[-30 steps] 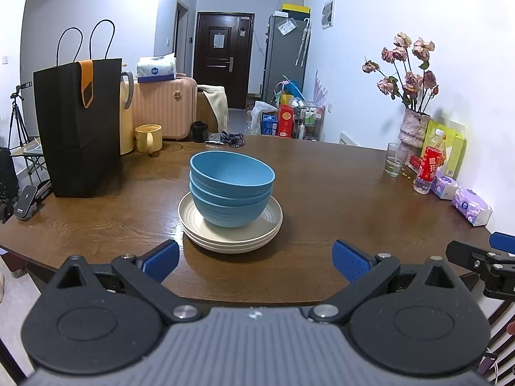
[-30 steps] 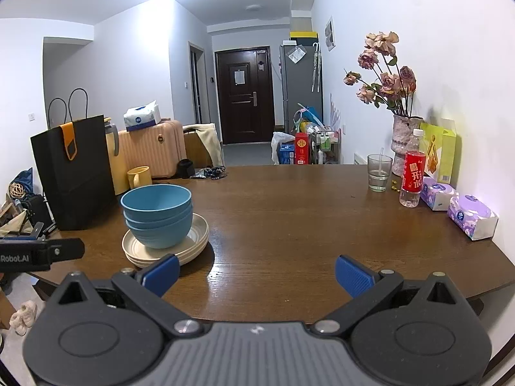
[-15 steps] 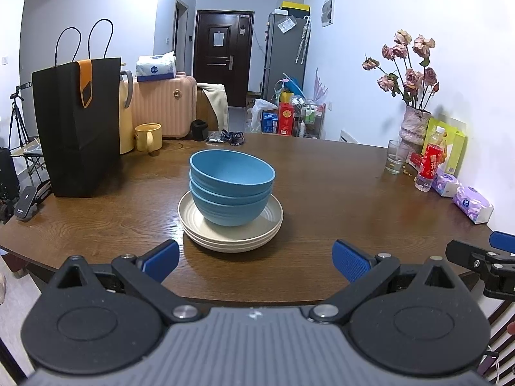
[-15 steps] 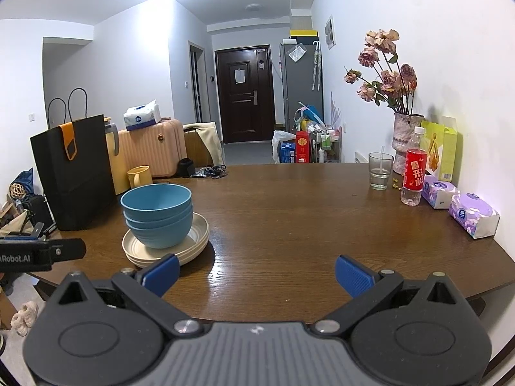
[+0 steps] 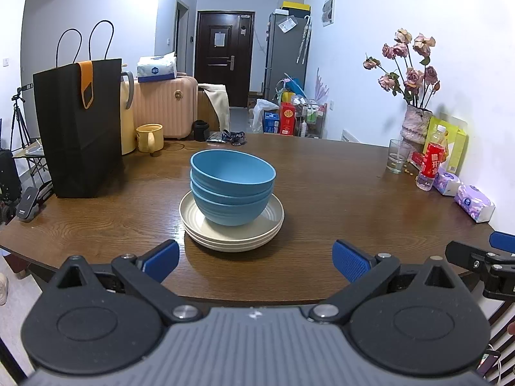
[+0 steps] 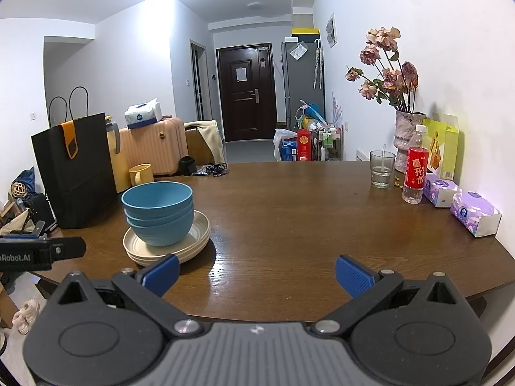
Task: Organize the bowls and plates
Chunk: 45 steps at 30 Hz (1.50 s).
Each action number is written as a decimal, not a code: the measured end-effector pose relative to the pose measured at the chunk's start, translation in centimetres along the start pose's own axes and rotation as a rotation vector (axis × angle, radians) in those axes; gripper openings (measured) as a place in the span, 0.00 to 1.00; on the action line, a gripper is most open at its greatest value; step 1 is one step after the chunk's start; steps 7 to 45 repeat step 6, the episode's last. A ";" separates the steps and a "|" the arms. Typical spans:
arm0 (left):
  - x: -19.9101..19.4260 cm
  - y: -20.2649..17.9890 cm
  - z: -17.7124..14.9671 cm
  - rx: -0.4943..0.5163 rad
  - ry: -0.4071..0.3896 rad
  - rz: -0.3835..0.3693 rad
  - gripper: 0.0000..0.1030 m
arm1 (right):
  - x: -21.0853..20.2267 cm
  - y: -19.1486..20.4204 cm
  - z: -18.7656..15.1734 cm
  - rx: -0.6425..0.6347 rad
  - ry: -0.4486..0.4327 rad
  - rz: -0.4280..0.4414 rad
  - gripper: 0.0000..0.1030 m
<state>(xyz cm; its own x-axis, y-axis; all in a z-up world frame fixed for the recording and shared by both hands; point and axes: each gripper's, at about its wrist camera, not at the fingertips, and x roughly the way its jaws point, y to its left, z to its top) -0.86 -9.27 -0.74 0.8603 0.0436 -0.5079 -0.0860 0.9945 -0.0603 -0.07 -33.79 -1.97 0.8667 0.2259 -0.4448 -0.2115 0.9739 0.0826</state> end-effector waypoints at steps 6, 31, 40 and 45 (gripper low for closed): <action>0.1 -0.3 -0.3 -0.001 0.019 0.004 1.00 | 0.0 0.0 0.0 0.000 0.000 0.000 1.00; 0.1 -0.3 -0.3 -0.001 0.019 0.004 1.00 | 0.0 0.0 0.0 0.000 0.000 0.000 1.00; 0.1 -0.3 -0.3 -0.001 0.019 0.004 1.00 | 0.0 0.0 0.0 0.000 0.000 0.000 1.00; 0.1 -0.3 -0.3 -0.001 0.019 0.004 1.00 | 0.0 0.0 0.0 0.000 0.000 0.000 1.00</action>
